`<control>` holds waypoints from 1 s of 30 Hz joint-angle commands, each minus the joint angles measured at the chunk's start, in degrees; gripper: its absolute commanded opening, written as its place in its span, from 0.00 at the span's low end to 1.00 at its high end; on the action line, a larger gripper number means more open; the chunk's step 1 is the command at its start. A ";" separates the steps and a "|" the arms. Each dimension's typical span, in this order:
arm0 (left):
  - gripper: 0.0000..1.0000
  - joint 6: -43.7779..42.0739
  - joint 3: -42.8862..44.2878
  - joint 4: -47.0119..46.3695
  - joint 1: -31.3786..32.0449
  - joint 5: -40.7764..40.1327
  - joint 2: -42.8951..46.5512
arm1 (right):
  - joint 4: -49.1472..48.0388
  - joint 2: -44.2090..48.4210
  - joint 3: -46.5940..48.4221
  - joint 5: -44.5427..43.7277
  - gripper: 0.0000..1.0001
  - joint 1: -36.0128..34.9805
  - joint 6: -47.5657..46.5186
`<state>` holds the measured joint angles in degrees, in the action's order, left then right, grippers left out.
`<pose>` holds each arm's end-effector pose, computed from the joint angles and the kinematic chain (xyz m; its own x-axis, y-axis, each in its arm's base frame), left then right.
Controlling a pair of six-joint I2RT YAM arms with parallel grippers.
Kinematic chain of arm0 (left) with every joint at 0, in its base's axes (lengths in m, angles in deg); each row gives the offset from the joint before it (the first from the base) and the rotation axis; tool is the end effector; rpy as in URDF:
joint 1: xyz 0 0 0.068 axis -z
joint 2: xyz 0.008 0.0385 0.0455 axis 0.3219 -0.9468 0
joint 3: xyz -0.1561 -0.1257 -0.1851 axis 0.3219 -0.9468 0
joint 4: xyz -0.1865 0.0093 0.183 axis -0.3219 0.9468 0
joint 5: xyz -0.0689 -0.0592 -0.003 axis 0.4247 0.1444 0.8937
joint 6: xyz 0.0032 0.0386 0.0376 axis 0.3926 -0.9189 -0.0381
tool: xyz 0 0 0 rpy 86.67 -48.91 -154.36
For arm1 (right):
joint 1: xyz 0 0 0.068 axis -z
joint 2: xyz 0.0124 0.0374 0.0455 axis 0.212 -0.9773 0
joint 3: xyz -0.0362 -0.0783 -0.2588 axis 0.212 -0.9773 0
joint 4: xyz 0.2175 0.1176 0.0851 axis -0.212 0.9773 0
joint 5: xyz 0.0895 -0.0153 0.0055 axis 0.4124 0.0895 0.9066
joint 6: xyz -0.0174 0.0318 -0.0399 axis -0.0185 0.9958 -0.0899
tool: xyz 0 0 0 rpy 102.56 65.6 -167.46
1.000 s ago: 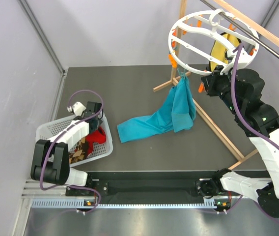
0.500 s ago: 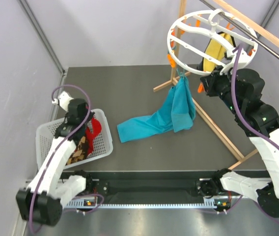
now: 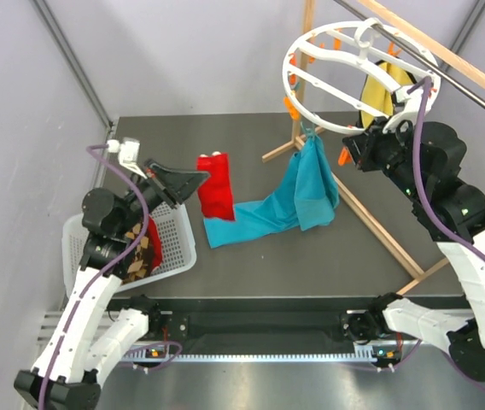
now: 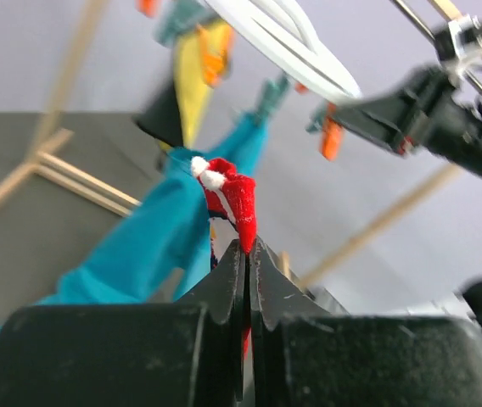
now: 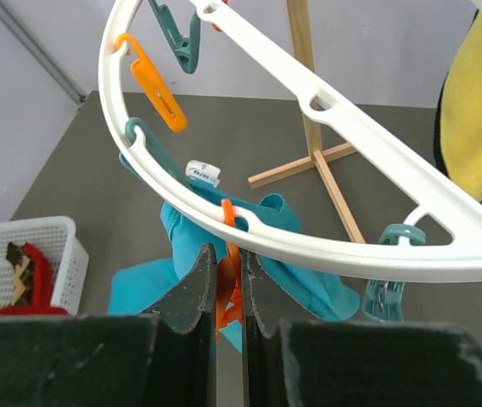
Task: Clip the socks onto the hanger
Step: Pick up the sock from the bin, then clamp the sock onto the hanger.
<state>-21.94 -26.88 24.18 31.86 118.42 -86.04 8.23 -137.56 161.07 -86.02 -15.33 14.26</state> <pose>0.1496 -0.0548 0.4061 -0.3121 -0.5413 -0.7807 0.6858 0.4404 -0.5795 0.1578 0.0766 0.4940 -0.2233 0.1475 -0.9635 -0.2870 0.9347 0.2096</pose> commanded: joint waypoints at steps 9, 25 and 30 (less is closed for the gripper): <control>0.00 -16.65 12.82 -0.85 37.50 -14.19 -16.30 | 2.35 1.08 2.32 7.35 0.00 0.42 3.35; 0.00 -61.64 26.46 -15.94 64.61 -79.42 -42.15 | 8.67 -2.25 8.21 -2.75 0.00 0.50 8.63; 0.00 -66.94 26.72 -21.67 65.23 -81.20 -46.37 | 10.08 -3.49 9.36 -3.90 0.00 0.50 9.51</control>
<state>-81.57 -2.57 11.90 96.84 43.21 -132.16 16.91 -140.86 167.80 -88.20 -15.33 22.31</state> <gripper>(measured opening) 0.022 0.060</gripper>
